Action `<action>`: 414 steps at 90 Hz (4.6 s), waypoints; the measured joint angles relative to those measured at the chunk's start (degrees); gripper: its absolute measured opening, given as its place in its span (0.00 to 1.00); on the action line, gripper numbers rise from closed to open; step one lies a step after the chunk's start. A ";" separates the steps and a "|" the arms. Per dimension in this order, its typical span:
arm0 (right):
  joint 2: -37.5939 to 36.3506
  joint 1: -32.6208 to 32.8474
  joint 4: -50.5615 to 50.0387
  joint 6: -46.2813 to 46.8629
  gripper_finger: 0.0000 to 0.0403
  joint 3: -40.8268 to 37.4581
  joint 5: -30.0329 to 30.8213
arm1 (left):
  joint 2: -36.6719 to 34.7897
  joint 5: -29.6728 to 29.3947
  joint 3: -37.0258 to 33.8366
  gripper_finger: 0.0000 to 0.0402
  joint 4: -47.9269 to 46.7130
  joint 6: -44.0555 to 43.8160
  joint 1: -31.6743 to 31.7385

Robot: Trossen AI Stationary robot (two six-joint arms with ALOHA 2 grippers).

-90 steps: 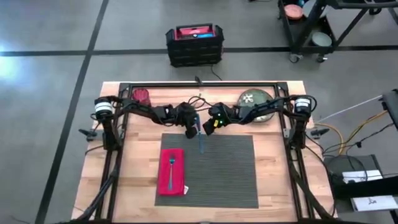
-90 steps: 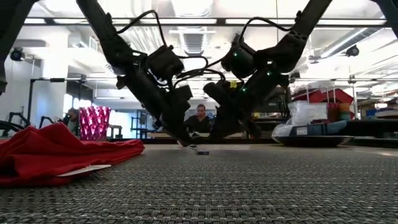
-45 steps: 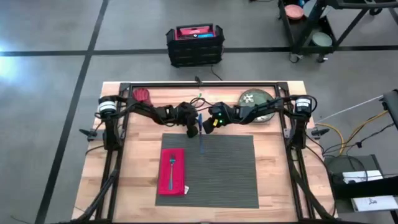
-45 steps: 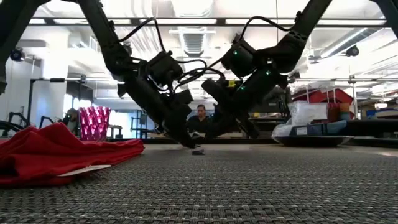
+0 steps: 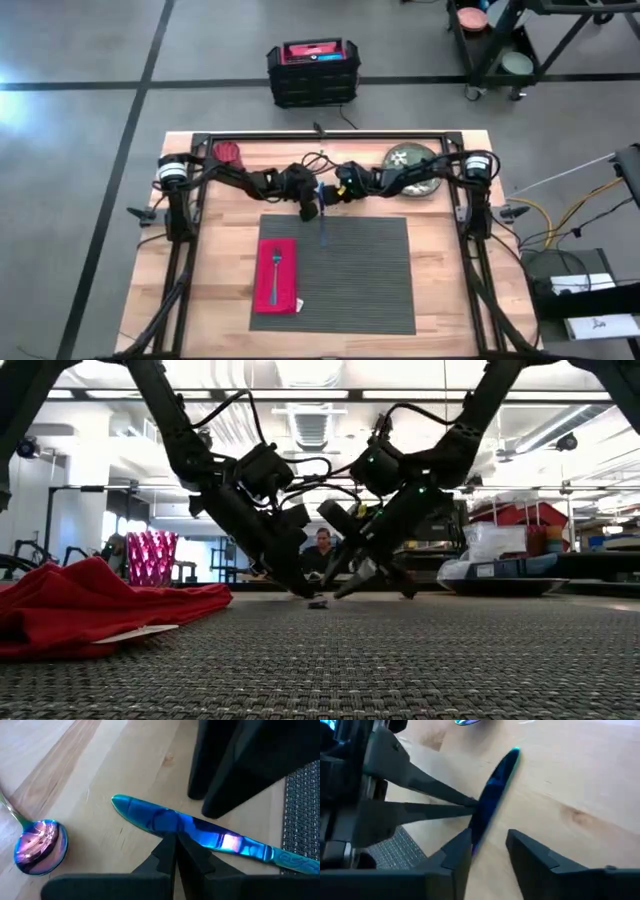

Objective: Set table place
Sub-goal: Put the blue knife on the right side of the table mat

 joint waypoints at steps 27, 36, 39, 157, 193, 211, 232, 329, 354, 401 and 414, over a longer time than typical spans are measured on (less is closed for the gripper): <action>3.40 -0.53 -3.20 0.84 0.38 4.77 -3.15 | 0.09 0.81 -0.10 0.00 0.94 0.77 0.00; 4.70 -0.48 -3.57 1.05 0.36 5.80 -3.81 | 0.09 1.24 -0.22 0.00 0.96 0.71 0.04; 4.83 -0.48 -3.56 1.24 0.35 5.94 -4.11 | 0.09 1.31 -0.26 0.00 0.97 0.68 0.07; -21.36 4.05 -19.11 -16.87 0.00 5.56 8.45 | -20.46 1.31 -0.23 0.00 -14.55 0.41 -0.56; -42.05 17.55 -41.30 -9.92 0.00 5.23 14.57 | -13.40 1.44 -4.42 0.00 -8.94 1.43 -1.45; -46.76 26.61 -54.83 1.35 0.00 4.32 17.16 | -13.25 1.43 -4.00 0.00 -8.26 1.43 -1.88; -51.74 39.90 -54.14 20.47 0.00 -4.74 17.12 | -13.25 1.42 -4.07 0.00 -8.31 1.23 -2.03; -66.27 52.15 -30.99 31.74 0.00 -40.45 15.99 | -13.29 1.35 -4.09 0.00 -5.33 0.97 -2.03; -65.50 52.15 -31.29 34.13 0.00 -41.49 16.07 | -13.31 3.30 -4.09 0.00 -5.27 -0.47 -2.26; -65.58 52.15 -34.27 37.45 0.00 -41.06 16.20 | -8.41 8.61 -4.07 0.00 -3.95 1.00 -11.19; -65.49 52.15 -35.07 39.04 0.00 -41.05 16.23 | -6.99 8.45 -4.07 0.00 -6.10 0.35 -11.91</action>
